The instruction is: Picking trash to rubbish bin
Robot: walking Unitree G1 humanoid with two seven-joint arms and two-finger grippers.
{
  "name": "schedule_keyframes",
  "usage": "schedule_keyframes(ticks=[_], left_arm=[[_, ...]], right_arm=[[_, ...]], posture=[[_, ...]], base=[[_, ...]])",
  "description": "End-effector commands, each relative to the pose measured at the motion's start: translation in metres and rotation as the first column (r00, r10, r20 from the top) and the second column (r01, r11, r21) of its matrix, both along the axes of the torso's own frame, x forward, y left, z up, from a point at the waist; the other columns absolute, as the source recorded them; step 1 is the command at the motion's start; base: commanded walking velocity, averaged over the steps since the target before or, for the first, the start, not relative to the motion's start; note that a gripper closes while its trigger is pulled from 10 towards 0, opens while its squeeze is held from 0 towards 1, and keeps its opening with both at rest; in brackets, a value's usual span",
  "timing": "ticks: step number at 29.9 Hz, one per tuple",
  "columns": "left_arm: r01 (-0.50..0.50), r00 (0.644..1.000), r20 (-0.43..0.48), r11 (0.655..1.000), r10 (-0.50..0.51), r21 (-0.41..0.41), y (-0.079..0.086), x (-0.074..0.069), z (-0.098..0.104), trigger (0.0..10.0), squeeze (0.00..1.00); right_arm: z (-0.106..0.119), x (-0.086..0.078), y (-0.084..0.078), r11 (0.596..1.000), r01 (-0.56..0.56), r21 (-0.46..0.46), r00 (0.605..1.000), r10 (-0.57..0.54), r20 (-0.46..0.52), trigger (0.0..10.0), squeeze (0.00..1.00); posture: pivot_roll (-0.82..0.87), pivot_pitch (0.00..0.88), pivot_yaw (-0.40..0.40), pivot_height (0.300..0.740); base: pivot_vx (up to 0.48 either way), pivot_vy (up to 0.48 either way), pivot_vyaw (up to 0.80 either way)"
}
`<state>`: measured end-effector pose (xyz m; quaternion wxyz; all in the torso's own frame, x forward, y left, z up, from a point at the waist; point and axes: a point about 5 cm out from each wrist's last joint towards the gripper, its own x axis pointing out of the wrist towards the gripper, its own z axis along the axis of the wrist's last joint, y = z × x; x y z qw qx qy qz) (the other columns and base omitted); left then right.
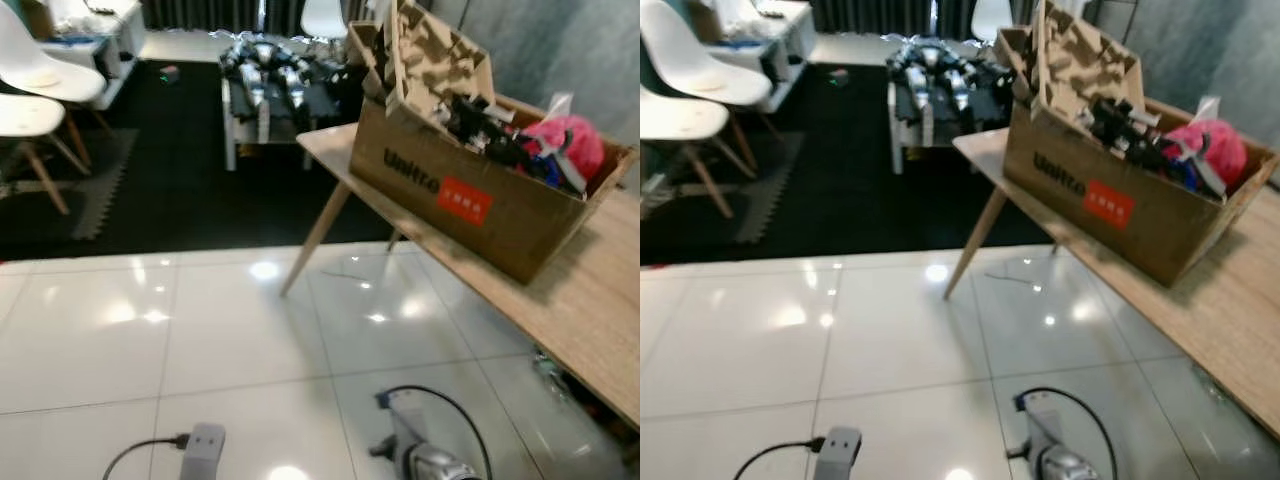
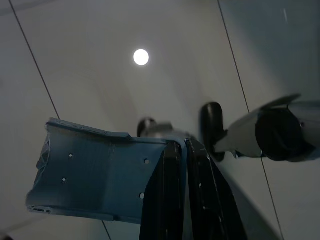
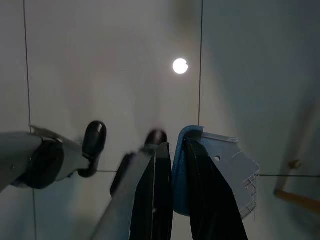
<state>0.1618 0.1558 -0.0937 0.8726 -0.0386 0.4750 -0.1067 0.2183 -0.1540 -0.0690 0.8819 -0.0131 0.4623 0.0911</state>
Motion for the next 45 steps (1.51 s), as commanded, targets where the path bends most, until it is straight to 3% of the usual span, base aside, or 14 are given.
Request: schedule_keyframes(ticks=[1, 12, 25, 45], left_arm=[[0.016, 1.0, -0.018, 1.0, -0.016, 0.004, -0.002, -0.005, -0.002, 10.0, 0.0], [0.022, 1.0, -0.021, 1.0, -0.022, 0.005, -0.002, -0.006, -0.003, 10.0, 0.0], [0.013, 1.0, -0.014, 1.0, -0.012, 0.022, -0.001, -0.004, -0.002, 10.0, 0.0], [0.01, 1.0, -0.017, 0.998, -0.009, 0.068, 0.007, -0.005, -0.002, 10.0, 0.0]], right_arm=[[0.0, 0.0, -0.009, 1.0, 0.018, -0.016, 1.0, -0.018, -0.002, 10.0, 0.0], [0.0, -0.001, -0.007, 1.0, 0.019, -0.012, 1.0, -0.019, -0.005, 10.0, 0.0], [-0.001, -0.002, -0.007, 1.0, 0.009, -0.016, 1.0, -0.009, -0.009, 10.0, 0.0], [-0.001, -0.002, -0.006, 1.0, 0.004, -0.015, 1.0, -0.005, -0.008, 10.0, 0.0]], posture=[[0.12, 0.036, -0.06, 0.74], [0.12, 0.041, -0.059, 0.74], [0.12, 0.041, -0.061, 0.74], [0.12, 0.031, -0.055, 0.74]], base=[[0.386, 0.0, 0.0], [0.362, 0.0, 0.0], [0.373, 0.0, -0.76], [0.0, 0.0, -0.8]])
